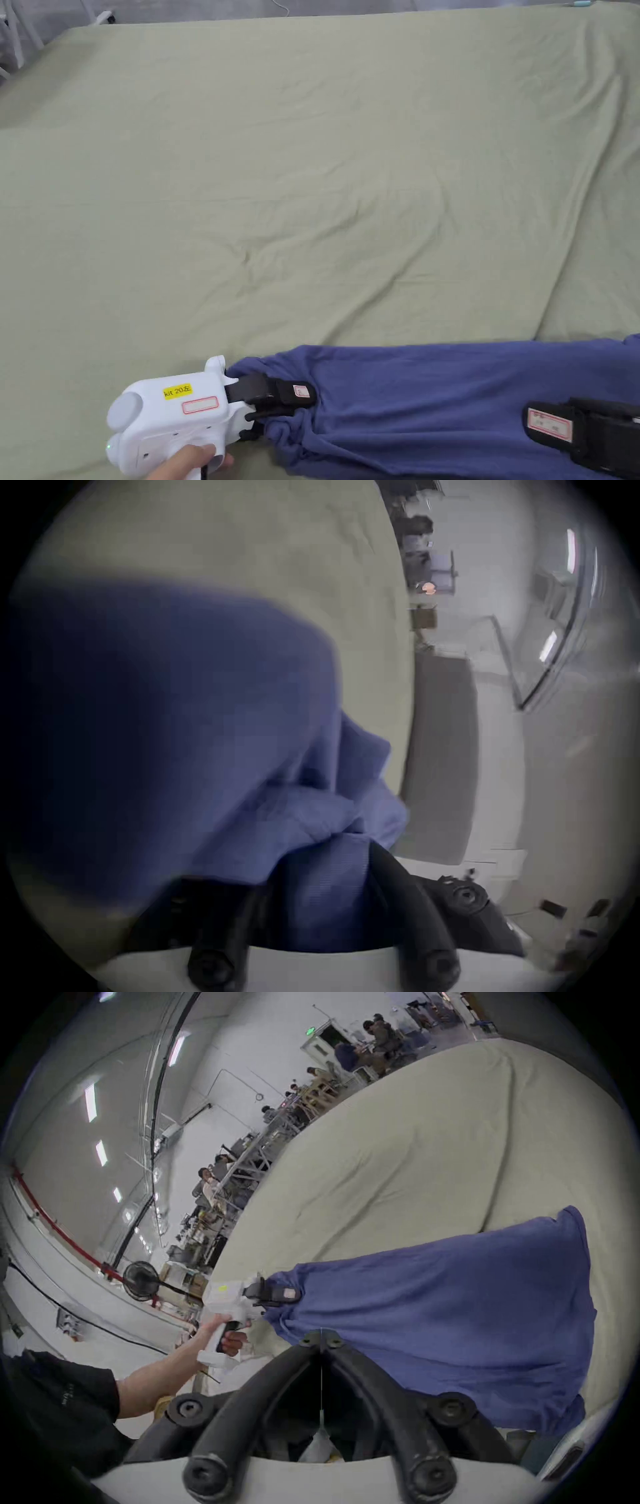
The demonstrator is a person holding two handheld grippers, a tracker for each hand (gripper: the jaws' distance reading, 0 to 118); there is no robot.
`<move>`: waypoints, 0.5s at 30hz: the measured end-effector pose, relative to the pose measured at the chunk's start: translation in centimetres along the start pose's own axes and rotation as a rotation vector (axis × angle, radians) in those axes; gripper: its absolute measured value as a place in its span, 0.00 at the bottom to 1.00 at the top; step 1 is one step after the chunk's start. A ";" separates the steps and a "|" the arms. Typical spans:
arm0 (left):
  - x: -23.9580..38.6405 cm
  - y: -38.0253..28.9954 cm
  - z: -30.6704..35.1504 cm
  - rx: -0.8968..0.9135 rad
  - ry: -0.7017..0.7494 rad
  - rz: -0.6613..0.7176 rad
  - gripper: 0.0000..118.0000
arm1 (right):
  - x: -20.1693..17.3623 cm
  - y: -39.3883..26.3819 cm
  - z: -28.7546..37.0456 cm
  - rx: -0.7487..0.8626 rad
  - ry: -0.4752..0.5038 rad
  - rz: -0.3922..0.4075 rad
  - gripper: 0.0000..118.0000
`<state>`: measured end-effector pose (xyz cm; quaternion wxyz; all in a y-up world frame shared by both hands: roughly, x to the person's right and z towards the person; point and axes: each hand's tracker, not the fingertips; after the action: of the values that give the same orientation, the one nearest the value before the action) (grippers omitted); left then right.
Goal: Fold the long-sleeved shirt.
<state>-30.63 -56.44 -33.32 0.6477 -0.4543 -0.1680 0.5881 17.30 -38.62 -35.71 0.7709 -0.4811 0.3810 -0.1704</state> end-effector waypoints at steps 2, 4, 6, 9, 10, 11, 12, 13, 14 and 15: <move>1.0 1.2 2.3 -0.042 0.050 -0.058 0.06 | -0.5 0.0 -0.2 0.003 -0.008 0.010 0.00; 1.5 1.3 5.4 0.025 0.062 -0.107 0.06 | -1.1 0.2 -0.1 0.008 -0.001 0.005 0.00; 1.4 1.6 9.0 0.096 -0.093 -0.006 0.06 | -1.5 0.5 -0.3 0.020 0.000 -0.006 0.00; 2.2 2.3 13.4 0.123 -0.104 -0.049 0.06 | -2.4 1.3 -0.8 0.034 0.007 -0.014 0.00; 2.3 2.5 14.9 0.135 -0.052 -0.100 0.06 | -2.7 1.5 -1.0 0.038 0.010 -0.013 0.00; 2.2 2.8 16.5 0.164 -0.009 -0.127 0.06 | -3.1 1.8 -1.2 0.044 0.012 -0.012 0.00; 1.7 3.1 18.0 0.185 -0.024 -0.094 0.06 | -3.5 2.0 -1.4 0.053 0.013 -0.012 0.00; 1.2 3.3 19.3 0.198 -0.041 -0.056 0.06 | -3.6 2.2 -1.5 0.062 0.012 -0.015 0.00; 0.9 3.3 20.6 0.213 -0.049 -0.022 0.06 | -3.8 2.3 -1.7 0.069 0.012 -0.020 0.00; 0.7 3.3 22.2 0.246 -0.035 -0.008 0.06 | -4.1 2.5 -1.8 0.076 0.013 -0.027 0.00</move>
<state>-49.17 -47.50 -24.34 0.6978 -0.3604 -0.1075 0.6096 12.97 -35.95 -36.58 0.7839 -0.4555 0.3726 -0.1982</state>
